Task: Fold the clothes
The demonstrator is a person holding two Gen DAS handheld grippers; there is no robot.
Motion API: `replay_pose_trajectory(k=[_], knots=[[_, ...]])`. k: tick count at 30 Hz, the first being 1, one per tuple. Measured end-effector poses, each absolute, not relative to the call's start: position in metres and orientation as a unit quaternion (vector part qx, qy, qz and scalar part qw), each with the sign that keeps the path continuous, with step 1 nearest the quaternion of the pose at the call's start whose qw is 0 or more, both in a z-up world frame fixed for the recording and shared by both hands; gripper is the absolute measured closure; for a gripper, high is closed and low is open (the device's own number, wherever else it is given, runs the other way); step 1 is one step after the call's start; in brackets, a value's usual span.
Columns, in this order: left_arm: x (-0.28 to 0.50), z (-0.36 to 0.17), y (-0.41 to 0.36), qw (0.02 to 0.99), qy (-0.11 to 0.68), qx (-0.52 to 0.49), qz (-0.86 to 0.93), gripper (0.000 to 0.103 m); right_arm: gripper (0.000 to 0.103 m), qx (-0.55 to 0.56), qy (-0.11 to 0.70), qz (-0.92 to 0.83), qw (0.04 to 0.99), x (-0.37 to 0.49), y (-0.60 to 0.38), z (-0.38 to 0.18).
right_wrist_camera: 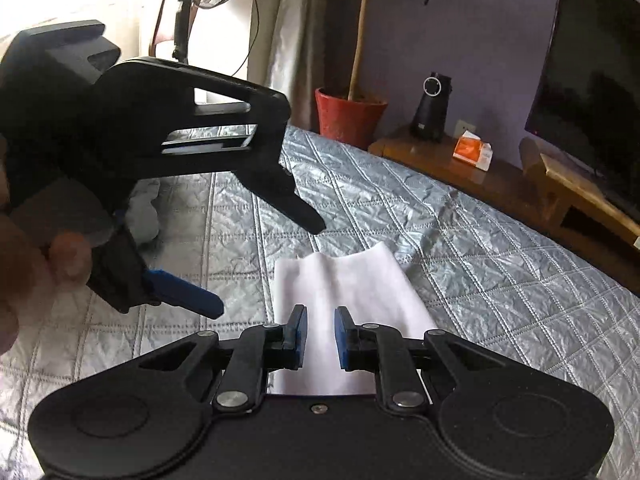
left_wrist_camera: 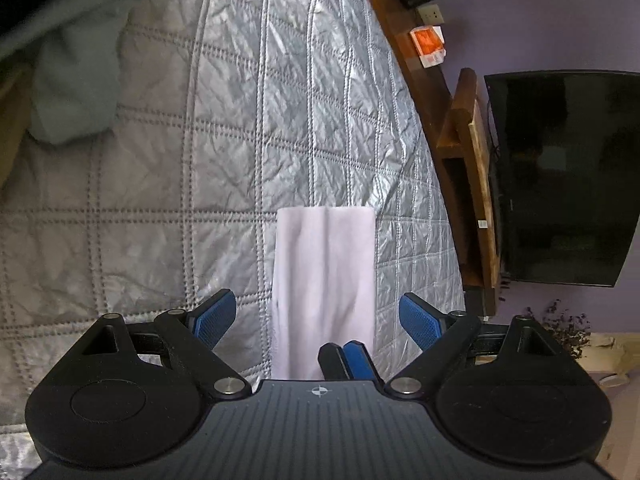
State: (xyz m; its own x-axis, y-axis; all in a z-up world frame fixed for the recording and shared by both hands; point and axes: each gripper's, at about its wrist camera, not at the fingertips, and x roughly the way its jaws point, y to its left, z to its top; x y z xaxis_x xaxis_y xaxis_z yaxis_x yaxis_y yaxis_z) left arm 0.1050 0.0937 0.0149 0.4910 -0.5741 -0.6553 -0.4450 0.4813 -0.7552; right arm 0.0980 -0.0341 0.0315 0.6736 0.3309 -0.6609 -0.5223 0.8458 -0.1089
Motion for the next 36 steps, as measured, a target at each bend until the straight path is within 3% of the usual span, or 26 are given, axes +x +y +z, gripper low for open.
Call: replay_pose_trajectory(k=[3, 5, 7, 9, 11, 14, 15, 18, 19, 25, 26, 28, 32, 36], knots=[[0.105, 0.013, 0.093, 0.696, 0.502, -0.512, -0.042, 0.011, 0.087, -0.172, 0.344, 0.25, 0.889, 0.098, -0.03, 0.025], [0.106, 0.012, 0.095, 0.695, 0.499, -0.517, -0.037, 0.011, 0.072, -0.197, 0.34, 0.271, 0.879, 0.091, -0.022, 0.022], [0.107, 0.011, 0.097, 0.693, 0.497, -0.521, -0.033, 0.011, 0.069, -0.229, 0.338, 0.28, 0.869, 0.087, -0.012, 0.017], [0.11, 0.01, 0.098, 0.688, 0.499, -0.525, -0.042, 0.011, 0.059, -0.249, 0.349, 0.286, 0.857, 0.091, -0.004, 0.011], [0.114, 0.008, 0.096, 0.678, 0.506, -0.529, -0.06, 0.011, 0.033, -0.259, 0.355, 0.282, 0.853, 0.096, 0.002, 0.007], [0.12, 0.006, 0.093, 0.669, 0.517, -0.529, -0.082, 0.011, 0.008, -0.245, 0.381, 0.263, 0.852, 0.112, 0.002, 0.005], [0.121, 0.007, 0.093, 0.67, 0.516, -0.528, -0.081, 0.011, 0.007, -0.241, 0.388, 0.259, 0.851, 0.117, 0.002, 0.005], [0.122, 0.01, 0.102, 0.677, 0.509, -0.527, -0.069, 0.011, 0.02, -0.243, 0.368, 0.278, 0.853, 0.117, -0.001, 0.003], [0.123, 0.01, 0.107, 0.678, 0.505, -0.531, -0.063, 0.011, 0.036, -0.238, 0.364, 0.285, 0.854, 0.117, -0.002, 0.003], [0.122, 0.005, 0.118, 0.677, 0.499, -0.539, -0.041, 0.011, 0.049, -0.212, 0.367, 0.286, 0.859, 0.123, -0.005, 0.003], [0.124, 0.005, 0.116, 0.676, 0.501, -0.538, -0.044, 0.011, 0.063, -0.207, 0.369, 0.289, 0.859, 0.124, -0.006, 0.004], [0.126, 0.005, 0.112, 0.677, 0.504, -0.535, -0.051, 0.011, 0.079, -0.199, 0.374, 0.283, 0.86, 0.128, -0.007, 0.005], [0.129, 0.003, 0.108, 0.678, 0.508, -0.529, -0.061, 0.011, 0.091, -0.16, 0.389, 0.269, 0.866, 0.141, -0.017, 0.006], [0.131, -0.001, 0.103, 0.673, 0.509, -0.532, -0.071, 0.011, 0.093, -0.097, 0.4, 0.265, 0.872, 0.147, -0.034, 0.004]])
